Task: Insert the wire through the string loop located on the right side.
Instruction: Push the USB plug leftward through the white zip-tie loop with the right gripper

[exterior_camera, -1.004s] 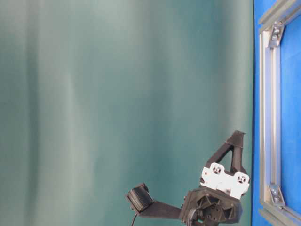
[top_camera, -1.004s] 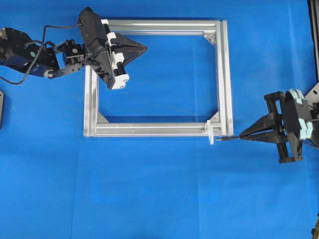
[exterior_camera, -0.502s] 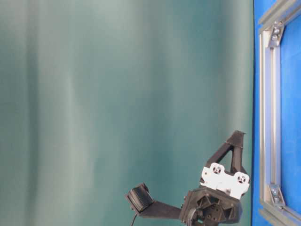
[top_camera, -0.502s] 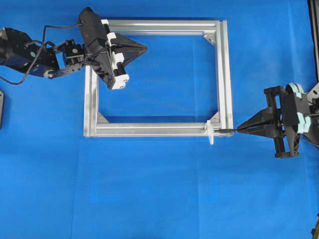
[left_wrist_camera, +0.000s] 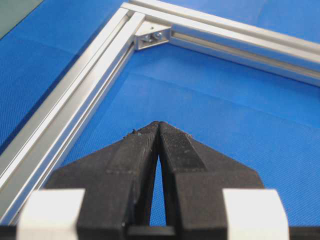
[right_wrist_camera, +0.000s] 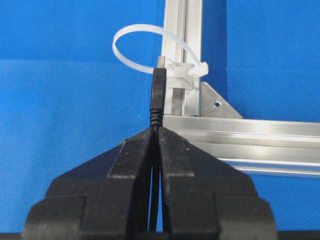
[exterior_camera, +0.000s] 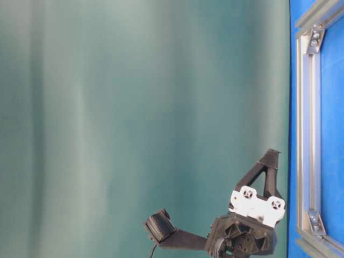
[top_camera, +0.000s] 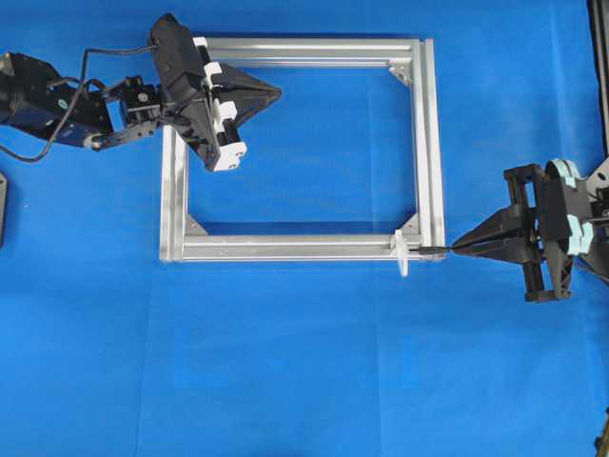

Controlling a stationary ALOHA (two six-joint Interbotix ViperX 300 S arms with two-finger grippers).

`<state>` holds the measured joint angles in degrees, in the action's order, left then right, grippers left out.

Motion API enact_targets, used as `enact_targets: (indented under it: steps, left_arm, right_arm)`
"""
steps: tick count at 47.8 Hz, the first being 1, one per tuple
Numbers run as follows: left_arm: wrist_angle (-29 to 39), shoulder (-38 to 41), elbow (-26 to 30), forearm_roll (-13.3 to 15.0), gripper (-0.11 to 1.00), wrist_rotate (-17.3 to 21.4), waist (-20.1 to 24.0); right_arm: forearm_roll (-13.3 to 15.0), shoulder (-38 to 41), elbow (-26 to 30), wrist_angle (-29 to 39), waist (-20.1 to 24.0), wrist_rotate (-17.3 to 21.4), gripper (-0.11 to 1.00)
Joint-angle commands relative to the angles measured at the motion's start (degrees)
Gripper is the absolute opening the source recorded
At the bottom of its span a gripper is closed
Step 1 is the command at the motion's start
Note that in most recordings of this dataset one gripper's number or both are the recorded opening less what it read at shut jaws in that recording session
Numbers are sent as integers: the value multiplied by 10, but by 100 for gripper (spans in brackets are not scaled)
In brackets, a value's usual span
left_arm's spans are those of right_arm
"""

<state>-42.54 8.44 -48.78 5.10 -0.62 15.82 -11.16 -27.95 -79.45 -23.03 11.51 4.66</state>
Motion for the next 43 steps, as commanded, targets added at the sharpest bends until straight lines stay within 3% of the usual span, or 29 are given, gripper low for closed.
enact_targets:
  steps: [1, 43]
  left_arm:
    - [-3, -19, 4, -1, 0, -1, -2]
    - [-3, -19, 4, -1, 0, -1, -1]
  right_arm:
    - [0, -1, 4, -6, -1, -1, -4]
    - [0, -1, 4, -6, -1, -1, -4]
